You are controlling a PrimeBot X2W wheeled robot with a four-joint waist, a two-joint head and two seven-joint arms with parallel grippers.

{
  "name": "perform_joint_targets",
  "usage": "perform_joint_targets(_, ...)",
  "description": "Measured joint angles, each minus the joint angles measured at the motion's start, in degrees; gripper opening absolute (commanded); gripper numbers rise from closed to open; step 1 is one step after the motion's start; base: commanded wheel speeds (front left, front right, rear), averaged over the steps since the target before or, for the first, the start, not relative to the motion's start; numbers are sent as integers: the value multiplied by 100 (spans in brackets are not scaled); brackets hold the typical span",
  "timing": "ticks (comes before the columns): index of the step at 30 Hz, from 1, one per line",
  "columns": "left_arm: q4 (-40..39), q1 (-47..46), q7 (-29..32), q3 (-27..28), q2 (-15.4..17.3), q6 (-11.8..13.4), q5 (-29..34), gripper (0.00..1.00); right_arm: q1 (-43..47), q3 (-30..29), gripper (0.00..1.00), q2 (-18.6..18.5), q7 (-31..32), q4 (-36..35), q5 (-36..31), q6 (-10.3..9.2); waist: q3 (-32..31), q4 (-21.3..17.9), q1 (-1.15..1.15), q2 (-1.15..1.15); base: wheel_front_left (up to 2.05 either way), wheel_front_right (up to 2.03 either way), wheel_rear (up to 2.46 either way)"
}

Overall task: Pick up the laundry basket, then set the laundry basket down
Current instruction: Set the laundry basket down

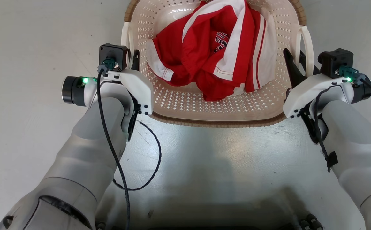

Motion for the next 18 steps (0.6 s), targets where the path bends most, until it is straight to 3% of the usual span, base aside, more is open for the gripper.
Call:
perform_joint_targets(5, 22, 0, 1, 12, -11, -4, 0, 0, -4, 8, 0, 4, -1, 34, 0, 0, -2, 11, 0, 0, 0, 0, 0)
perform_joint_targets(6, 31, 0, 1, 44, -18, 4, -2, 0, -9, -3, 7, 3, -1, 55, 0, 0, -1, 12, 0, 0, 0, 0, 0)
perform_joint_targets(7, 30, 1, 2, 89, -26, 14, -4, 28, -12, -32, 85, 2, -1, 64, -3, 0, 1, 11, 0, 0, 0, 0, 0)
perform_joint_targets(8, 30, 1, 4, 103, -26, 38, -2, 86, -12, -60, 100, -10, -1, 62, -56, 32, 3, 10, 0, 0, 0, 0, 0)
perform_joint_targets(9, 47, 1, 35, 102, -34, 63, -1, 100, -14, -88, 100, -20, -3, 40, -159, 89, 5, 8, 0, 0, 0, 0, 0)
perform_joint_targets(18, 3, 40, 70, 214, 3, 186, -1, 100, 6, -497, 100, 42, -12, -89, -587, 107, -65, -9, 0, 0, 0, 0, 0)
